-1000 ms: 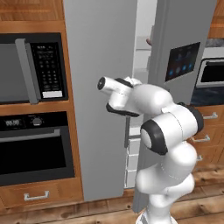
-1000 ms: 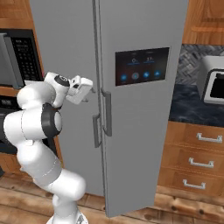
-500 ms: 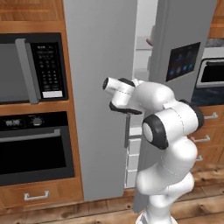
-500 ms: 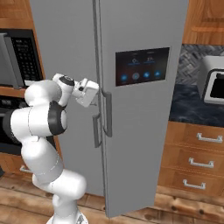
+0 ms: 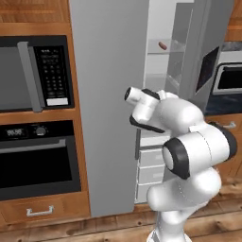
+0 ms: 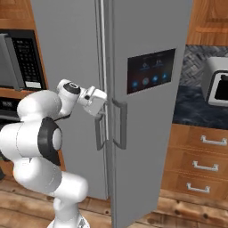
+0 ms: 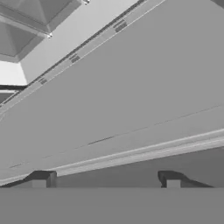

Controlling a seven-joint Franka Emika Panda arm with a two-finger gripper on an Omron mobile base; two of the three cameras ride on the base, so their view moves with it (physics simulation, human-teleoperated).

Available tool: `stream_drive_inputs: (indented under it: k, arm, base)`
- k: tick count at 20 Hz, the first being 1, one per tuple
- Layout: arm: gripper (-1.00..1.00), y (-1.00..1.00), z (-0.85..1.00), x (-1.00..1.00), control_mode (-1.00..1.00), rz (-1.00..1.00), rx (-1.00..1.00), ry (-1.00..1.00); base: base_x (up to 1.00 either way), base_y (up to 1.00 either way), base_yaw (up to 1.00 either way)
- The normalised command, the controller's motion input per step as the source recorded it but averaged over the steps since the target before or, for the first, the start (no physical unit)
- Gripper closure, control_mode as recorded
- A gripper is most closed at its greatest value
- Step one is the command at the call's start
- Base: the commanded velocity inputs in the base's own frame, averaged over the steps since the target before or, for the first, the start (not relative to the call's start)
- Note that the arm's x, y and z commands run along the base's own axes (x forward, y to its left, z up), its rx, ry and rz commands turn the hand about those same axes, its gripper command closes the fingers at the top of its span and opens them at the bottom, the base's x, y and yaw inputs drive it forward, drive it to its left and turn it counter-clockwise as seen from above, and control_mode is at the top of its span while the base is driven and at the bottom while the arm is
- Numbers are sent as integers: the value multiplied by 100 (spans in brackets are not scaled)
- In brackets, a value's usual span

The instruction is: Move the hot dog bun to the plate on the dining table and place the condiment next to that plate. Then navigate to the fridge and take the sausage and place it on the plate as well.

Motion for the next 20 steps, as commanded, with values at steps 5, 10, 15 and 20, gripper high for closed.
stream_drive_inputs:
  k: [5,10,15,20]
  arm:
    - [-100,-100,0,-46,-100,-1,10,0]
    - [-100,-100,0,-29,-100,0,10,0]
    - [-100,-98,0,-12,-100,1,8,-3]
    - [-100,-71,0,17,-100,4,4,-2]
  base:
    - [0,0,0]
    - [0,0,0]
    - [0,0,0]
    - [0,0,0]
